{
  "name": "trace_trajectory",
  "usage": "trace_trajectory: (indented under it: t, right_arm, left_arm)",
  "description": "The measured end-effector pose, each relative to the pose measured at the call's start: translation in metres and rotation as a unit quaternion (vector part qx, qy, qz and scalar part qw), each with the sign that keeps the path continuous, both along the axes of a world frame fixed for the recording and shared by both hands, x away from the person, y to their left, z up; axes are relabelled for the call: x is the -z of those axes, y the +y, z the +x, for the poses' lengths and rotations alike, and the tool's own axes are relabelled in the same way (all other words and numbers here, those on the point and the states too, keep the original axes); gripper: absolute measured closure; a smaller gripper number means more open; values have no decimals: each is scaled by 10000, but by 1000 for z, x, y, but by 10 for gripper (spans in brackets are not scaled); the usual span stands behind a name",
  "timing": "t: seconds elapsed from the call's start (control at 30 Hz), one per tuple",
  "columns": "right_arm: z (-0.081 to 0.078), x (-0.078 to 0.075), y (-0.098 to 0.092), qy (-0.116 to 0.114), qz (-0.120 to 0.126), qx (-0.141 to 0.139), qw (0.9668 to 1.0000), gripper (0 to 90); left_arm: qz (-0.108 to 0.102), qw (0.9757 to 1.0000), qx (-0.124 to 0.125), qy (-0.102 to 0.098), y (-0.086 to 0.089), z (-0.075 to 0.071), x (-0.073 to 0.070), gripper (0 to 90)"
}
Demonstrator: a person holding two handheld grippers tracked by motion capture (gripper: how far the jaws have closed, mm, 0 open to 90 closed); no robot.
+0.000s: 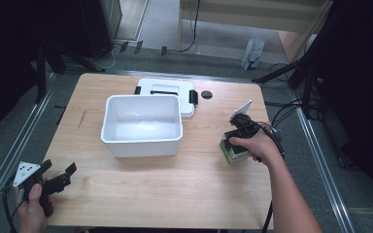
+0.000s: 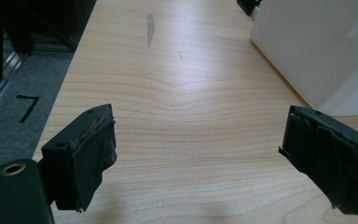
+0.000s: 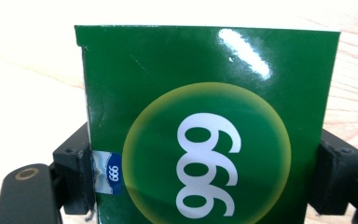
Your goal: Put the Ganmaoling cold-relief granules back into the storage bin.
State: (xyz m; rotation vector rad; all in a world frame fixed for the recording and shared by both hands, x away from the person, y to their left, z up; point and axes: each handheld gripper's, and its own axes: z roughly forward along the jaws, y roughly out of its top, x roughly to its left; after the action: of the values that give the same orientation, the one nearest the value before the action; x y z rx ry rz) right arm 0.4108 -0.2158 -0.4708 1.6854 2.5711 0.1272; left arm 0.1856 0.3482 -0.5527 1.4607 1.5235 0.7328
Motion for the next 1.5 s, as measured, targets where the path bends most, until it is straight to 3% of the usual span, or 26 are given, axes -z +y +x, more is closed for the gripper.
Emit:
trace_trajectory:
  t: [0.27, 0.53, 0.57, 0.73, 0.77, 0.9, 1.03, 1.1, 1.13, 1.2, 1.3, 1.37, 1.43, 1.47, 1.5]
  right_arm:
    - [1, -15, 7, -156, 73, -198, 9997, 160]
    - [6, -41, 17, -455, 135, -372, 9982, 160]
    - [8, -48, 21, -557, 151, -571, 9967, 159]
    - [11, -60, 30, -707, 158, -900, 9933, 159]
    - [12, -66, 36, -767, 190, -1074, 9911, 159]
    - [14, -76, 45, -838, 240, -1285, 9879, 159]
    - [16, -88, 58, -856, 336, -1700, 9811, 159]
    - [16, -100, 68, -909, 401, -2072, 9732, 160]
    - [16, -100, 68, -909, 401, -2072, 9732, 160]
    - [16, -107, 74, -968, 428, -2280, 9679, 160]
    - [14, -116, 84, -1108, 460, -2588, 9585, 161]
    - [13, -122, 92, -1275, 415, -2836, 9495, 160]
    - [13, -124, 98, -1388, 356, -3000, 9431, 161]
    - [13, -124, 98, -1388, 356, -3000, 9431, 161]
    - [13, -127, 103, -1460, 341, -3150, 9372, 161]
  left_arm:
    - [11, 10000, -17, -4, 0, 0, 0, 113]
    - [14, 10000, -28, -10, -1, 0, 0, 113]
    - [19, 10000, -33, -15, 0, 0, 0, 113]
    - [15, 10000, -38, -7, 0, 0, 0, 114]
    - [14, 10000, -36, -13, 0, 0, 0, 114]
    - [15, 10000, -37, -15, 0, 0, 0, 113]
    - [13, 10000, -31, -15, 0, 0, 0, 114]
    - [1, 10000, -37, -22, 0, 0, 0, 113]
    - [1, 10000, -37, -22, 0, 0, 0, 114]
    - [6, 10000, -33, -24, 0, 0, 0, 114]
    - [3, 10000, -29, -24, 0, 0, 0, 114]
    - [2, 10000, -30, -23, 0, 0, 0, 114]
    - [-3, 10000, -25, -30, 0, 0, 0, 114]
    - [-3, 10000, -25, -30, 0, 0, 0, 114]
    - [0, 10000, -20, -23, 0, 0, 0, 114]
